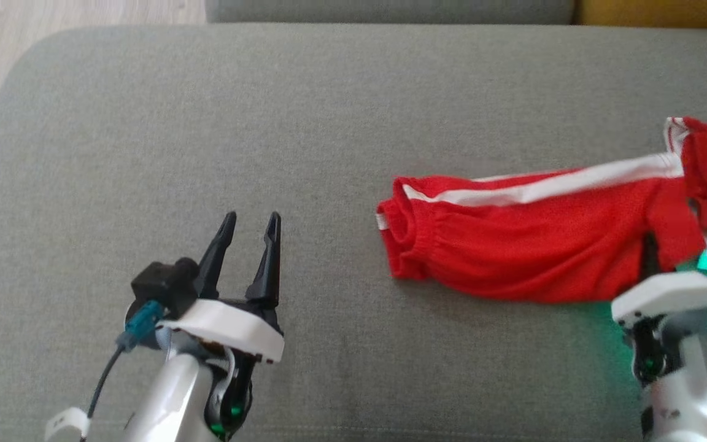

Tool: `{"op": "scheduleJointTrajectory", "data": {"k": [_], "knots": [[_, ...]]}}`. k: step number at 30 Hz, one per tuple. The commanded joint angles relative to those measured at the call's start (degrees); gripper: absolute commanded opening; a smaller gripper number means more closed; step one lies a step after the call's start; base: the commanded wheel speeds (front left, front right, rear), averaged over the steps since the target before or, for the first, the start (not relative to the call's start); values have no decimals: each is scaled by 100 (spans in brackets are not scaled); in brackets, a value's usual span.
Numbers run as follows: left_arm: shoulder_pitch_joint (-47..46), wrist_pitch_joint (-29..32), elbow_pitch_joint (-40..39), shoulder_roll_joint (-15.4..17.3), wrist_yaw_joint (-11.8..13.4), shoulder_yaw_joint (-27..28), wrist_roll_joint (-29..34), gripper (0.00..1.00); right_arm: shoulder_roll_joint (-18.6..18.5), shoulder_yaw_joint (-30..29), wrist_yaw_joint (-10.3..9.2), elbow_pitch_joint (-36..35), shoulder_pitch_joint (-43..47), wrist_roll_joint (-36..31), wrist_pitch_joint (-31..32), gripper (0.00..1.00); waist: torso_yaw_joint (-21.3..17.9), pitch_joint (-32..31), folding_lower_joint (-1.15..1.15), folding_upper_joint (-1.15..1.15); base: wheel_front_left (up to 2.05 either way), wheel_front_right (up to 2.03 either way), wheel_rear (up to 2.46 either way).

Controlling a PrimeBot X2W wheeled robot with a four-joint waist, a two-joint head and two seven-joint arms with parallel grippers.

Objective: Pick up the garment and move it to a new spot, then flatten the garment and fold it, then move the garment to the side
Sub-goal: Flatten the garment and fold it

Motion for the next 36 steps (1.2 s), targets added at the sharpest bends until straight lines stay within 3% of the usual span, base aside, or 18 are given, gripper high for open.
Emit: {"op": "scheduleJointTrajectory", "data": {"k": [1,11,16,22,25,34,35,36], "knots": [[-25,-70,-116,25,-20,205,37,100,20,42,-5,-242,-60,-53,-104,0,-58,-119,0,0,0,0,0],[149,-70,-11,25,-67,155,60,100,38,721,-5,-112,-249,513,-499,0,30,-384,0,0,0,0,0],[195,-70,-6,25,-61,159,67,100,38,1504,-5,-317,-363,958,-721,0,136,-444,0,0,0,0,0],[266,-70,29,25,-26,238,40,100,38,2848,-5,-900,-97,1476,-810,0,276,-525,0,0,0,0,0],[294,-70,34,25,-23,294,12,100,38,3350,-5,-1033,45,1468,-732,0,322,-547,0,0,0,0,0],[295,-70,28,25,-18,294,16,100,-34,4252,-5,-1119,203,1490,-571,0,424,-515,0,0,0,0,0],[292,-70,25,25,-14,292,11,100,-67,4333,-5,-1077,187,1431,-550,31,430,-501,0,0,0,0,0],[287,-70,23,25,-11,286,5,100,-90,4426,-5,-1051,172,1377,-545,100,437,-488,0,0,0,0,0]]}}
